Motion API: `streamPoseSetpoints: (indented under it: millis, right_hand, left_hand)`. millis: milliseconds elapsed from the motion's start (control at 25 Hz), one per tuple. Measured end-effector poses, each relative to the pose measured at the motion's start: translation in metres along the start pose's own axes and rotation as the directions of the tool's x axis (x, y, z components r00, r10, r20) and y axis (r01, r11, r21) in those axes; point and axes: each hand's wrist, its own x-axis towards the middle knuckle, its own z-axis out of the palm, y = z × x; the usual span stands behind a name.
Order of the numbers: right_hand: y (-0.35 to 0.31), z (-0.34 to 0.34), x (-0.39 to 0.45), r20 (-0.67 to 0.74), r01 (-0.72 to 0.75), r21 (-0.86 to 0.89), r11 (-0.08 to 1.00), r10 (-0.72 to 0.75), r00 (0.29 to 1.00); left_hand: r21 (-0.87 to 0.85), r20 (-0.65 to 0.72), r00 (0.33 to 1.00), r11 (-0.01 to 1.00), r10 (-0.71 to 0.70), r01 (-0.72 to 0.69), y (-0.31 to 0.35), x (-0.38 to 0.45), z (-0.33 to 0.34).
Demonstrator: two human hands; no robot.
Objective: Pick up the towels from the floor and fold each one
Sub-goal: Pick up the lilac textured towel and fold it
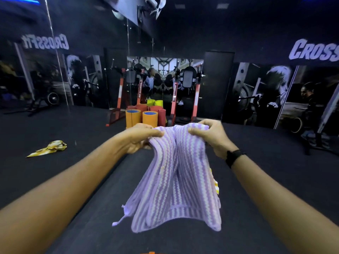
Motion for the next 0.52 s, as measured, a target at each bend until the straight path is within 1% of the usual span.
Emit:
streamPoseSetpoints:
  millis: [120, 160, 200, 240, 280, 320, 360, 400, 440, 480, 520]
  right_hand:
    - [-0.024, 0.027, -0.011, 0.041, 0.133, 0.033, 0.991, -0.134, 0.99]
    - [-0.031, 0.031, -0.014, 0.097, 0.161, 0.039, 0.986, -0.165, 0.982]
    - [-0.038, 0.034, -0.018, 0.203, 0.164, 0.051, 0.985, -0.171, 0.964]
    - [-0.042, 0.034, -0.023, 0.335, 0.138, 0.059, 0.989, -0.15, 0.93]
    - [-0.045, 0.032, -0.027, 0.453, 0.112, 0.05, 0.992, -0.122, 0.883]
    - [-0.045, 0.029, -0.029, 0.518, 0.09, 0.056, 0.994, -0.106, 0.849]
    - [-0.044, 0.026, -0.031, 0.514, 0.07, 0.098, 0.993, -0.111, 0.851]
    - [-0.042, 0.021, -0.031, 0.431, 0.056, 0.174, 0.983, -0.127, 0.893]
    - [-0.04, 0.015, -0.029, 0.27, 0.073, 0.25, 0.965, -0.142, 0.952]
    - [-0.035, 0.006, -0.024, 0.073, 0.125, 0.275, 0.953, -0.15, 0.986]
    - [-0.029, -0.002, -0.02, -0.076, 0.174, 0.237, 0.956, -0.16, 0.984]
  left_hand:
    - [-0.106, 0.004, 0.999, 0.993, 0.045, -0.044, 0.013, -0.004, 0.023]
    - [-0.147, 0.047, 0.998, 0.988, 0.047, -0.04, 0.018, -0.006, 0.025]
    - [-0.166, 0.105, 0.994, 0.986, 0.036, -0.018, 0.022, -0.008, 0.026]
    - [-0.167, 0.141, 0.99, 0.986, 0.024, 0.0, 0.023, -0.008, 0.024]
    - [-0.179, 0.124, 0.992, 0.984, 0.015, 0.007, 0.021, -0.006, 0.021]
    - [-0.199, 0.068, 0.998, 0.98, 0.016, -0.002, 0.019, -0.004, 0.018]
    - [-0.215, 0.01, 0.999, 0.976, 0.03, -0.027, 0.016, -0.002, 0.014]
    - [-0.216, -0.027, 0.998, 0.974, 0.062, -0.066, 0.015, -0.002, 0.009]
    - [-0.204, -0.034, 0.994, 0.973, 0.106, -0.111, 0.017, -0.005, 0.006]
    - [-0.188, -0.019, 0.987, 0.969, 0.159, -0.16, 0.02, -0.008, 0.003]
    - [-0.175, 0.012, 0.978, 0.964, 0.207, -0.202, 0.024, -0.012, 0.001]
